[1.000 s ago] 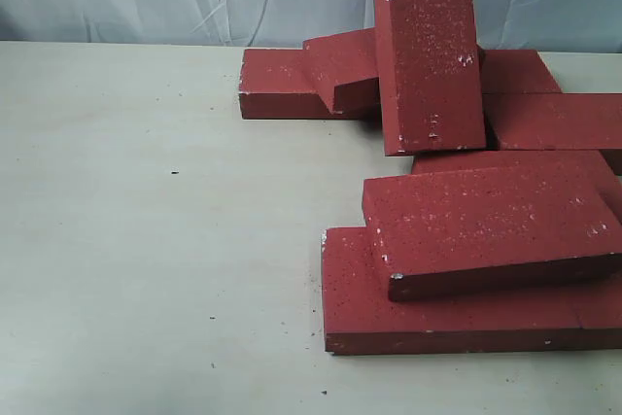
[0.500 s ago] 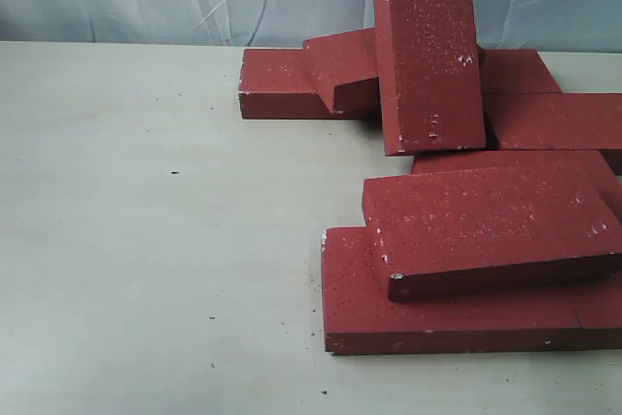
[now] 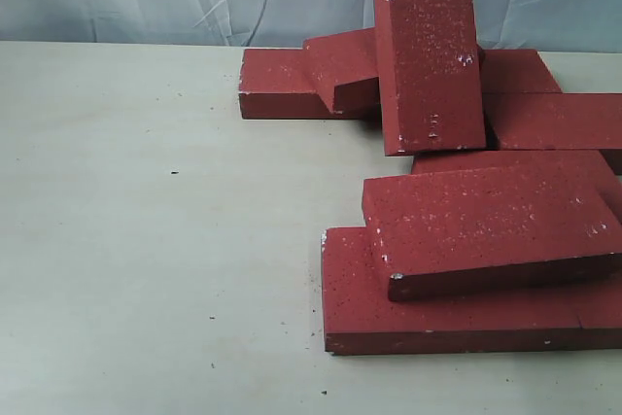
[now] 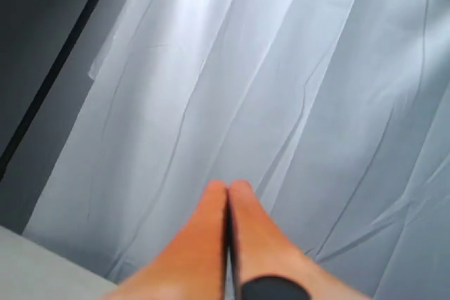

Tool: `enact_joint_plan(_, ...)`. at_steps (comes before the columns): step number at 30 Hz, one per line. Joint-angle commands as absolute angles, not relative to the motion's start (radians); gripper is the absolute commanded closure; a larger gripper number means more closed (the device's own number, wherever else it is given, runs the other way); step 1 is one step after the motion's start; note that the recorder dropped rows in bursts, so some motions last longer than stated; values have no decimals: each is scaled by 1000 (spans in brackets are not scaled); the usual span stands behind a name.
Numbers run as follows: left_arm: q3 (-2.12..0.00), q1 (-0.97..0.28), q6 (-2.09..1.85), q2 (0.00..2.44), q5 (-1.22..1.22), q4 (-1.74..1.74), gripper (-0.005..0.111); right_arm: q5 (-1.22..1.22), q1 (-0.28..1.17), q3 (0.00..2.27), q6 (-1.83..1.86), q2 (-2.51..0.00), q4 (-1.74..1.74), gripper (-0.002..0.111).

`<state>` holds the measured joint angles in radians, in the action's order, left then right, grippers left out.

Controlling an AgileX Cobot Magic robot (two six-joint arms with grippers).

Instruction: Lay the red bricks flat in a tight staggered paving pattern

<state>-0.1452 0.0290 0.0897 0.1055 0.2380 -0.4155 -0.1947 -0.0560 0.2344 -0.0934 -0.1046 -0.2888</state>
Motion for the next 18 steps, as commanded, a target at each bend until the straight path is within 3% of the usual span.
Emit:
enact_joint_plan(1, -265, 28, 157, 242, 305, -434, 107, -313, -59, 311, -134, -194, -287, 109)
enact_joint_plan(5, -376, 28, 155, 396, 296, -401, 107, -316, -59, 386, -134, -284, -273, 109)
enact_joint_plan(12, -535, 18, 155, 681, 82, -54, 107, -202, -59, 487, -126, -436, -94, 109)
enact_joint_plan(18, -657, -86, 146, 896, -138, 114, 107, 78, -59, 624, -126, -624, 110, 109)
